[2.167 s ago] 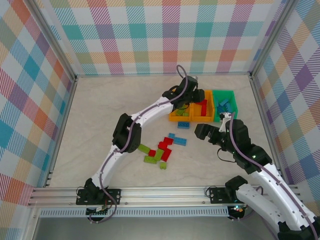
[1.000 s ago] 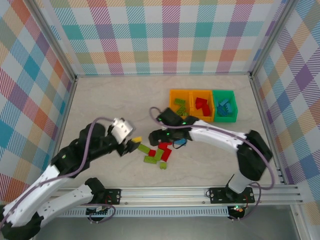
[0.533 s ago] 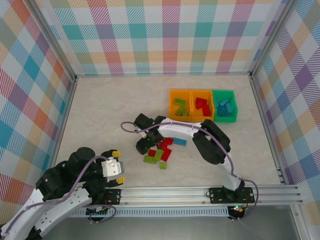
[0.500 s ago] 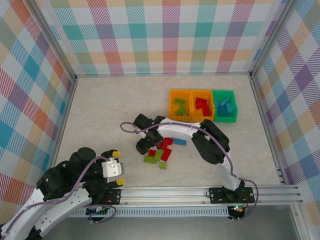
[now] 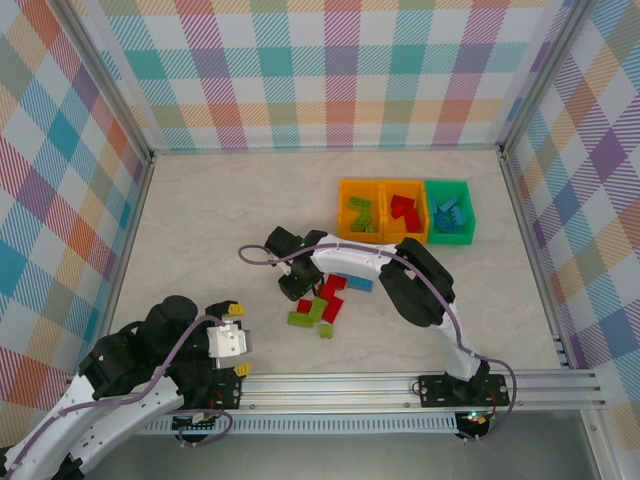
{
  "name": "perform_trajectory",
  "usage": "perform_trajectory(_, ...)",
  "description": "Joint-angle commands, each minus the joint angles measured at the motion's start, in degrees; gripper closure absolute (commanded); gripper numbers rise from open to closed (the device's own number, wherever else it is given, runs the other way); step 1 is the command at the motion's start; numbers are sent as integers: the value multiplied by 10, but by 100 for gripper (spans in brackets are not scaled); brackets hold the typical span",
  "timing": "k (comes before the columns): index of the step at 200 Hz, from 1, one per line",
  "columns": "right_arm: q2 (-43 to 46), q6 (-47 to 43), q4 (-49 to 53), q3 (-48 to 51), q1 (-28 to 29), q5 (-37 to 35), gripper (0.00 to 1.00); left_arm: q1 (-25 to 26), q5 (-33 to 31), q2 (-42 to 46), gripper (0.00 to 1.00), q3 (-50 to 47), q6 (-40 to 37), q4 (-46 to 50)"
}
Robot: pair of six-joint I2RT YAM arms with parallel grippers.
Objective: Sort the legos into containers by color
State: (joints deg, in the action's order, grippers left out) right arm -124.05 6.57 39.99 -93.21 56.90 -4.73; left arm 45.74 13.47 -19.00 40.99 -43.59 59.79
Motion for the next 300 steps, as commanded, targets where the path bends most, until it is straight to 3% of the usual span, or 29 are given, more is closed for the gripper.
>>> perform_trajectory(1,-3,8,5,-1,9,-3,64,5,12,2,0,-8,-13,-28)
perform_trajectory(51,147,42,-78,80,-26,-32,70,5,29,11,0,-23,29,-123)
perform_trajectory(76,234,63,-124,136,-88,-33,71,5,-55,13,0,-52,158,-267)
perform_trajectory(95,271,72,-127,152,-153,-31,72,5,-112,-10,0,-47,241,-320)
perform_trajectory(125,259,62,-124,133,-253,-13,73,5,-124,-79,0,-15,317,-330)
perform_trajectory(155,177,44,-109,65,-297,3,72,5,-147,-140,0,-8,433,-370)
perform_trajectory(172,143,43,-101,32,-306,8,68,5,-173,-173,0,-1,500,-374)
perform_trajectory(206,134,45,-95,2,-307,17,51,5,-244,-219,0,10,630,-353)
perform_trajectory(233,158,47,-75,-3,-307,17,48,6,-250,-245,0,2,689,-362)
perform_trajectory(251,201,50,-72,17,-307,50,45,5,-260,-268,2,2,719,-357)
perform_trajectory(278,307,74,-89,96,-305,169,37,6,-289,-313,2,9,767,-335)
perform_trajectory(300,406,103,-96,178,-291,233,26,5,-265,-355,3,3,780,-350)
